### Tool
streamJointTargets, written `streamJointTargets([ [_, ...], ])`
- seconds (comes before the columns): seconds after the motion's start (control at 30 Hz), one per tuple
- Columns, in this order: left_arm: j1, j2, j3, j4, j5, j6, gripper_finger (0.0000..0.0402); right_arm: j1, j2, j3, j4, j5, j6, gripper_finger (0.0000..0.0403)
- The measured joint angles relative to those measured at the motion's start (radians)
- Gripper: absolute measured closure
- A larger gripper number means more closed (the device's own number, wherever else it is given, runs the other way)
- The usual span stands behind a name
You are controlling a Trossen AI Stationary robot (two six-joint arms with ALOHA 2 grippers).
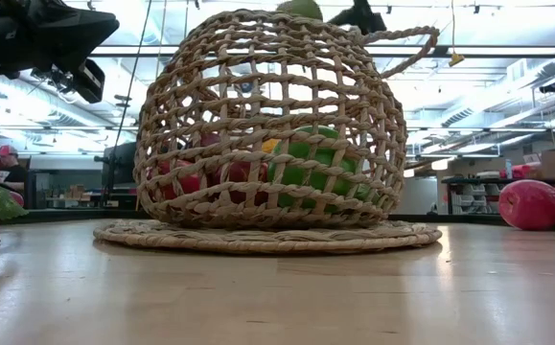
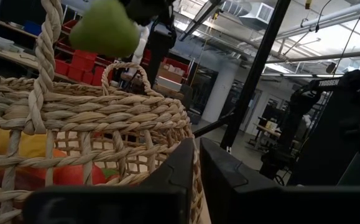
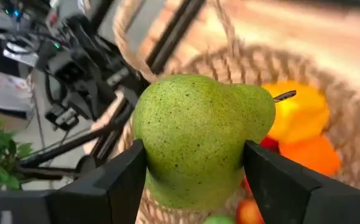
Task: Build produce basket
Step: Put the green pear into the brown basket
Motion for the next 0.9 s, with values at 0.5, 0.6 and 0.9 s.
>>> streamJointTargets([
  [0.5, 0.0, 0.0, 0.0, -0.001, 0.0, 0.0, 0.0368, 0.042, 0.386, 0.231, -0.22, -0.206, -0.185, 0.0146],
  [0.6, 0.0, 0.0, 0.0, -0.001, 0.0, 0.0, 0.0366, 0.042, 0.483, 0.354, -0.366, -0.206, -0.275, 0.0145],
  [0.9, 0.0, 0.0, 0.0, 0.0, 0.0, 0.0, 0.0372, 0.037, 0.619, 0.479, -0.432, -0.235, -0.464, 0.0141],
])
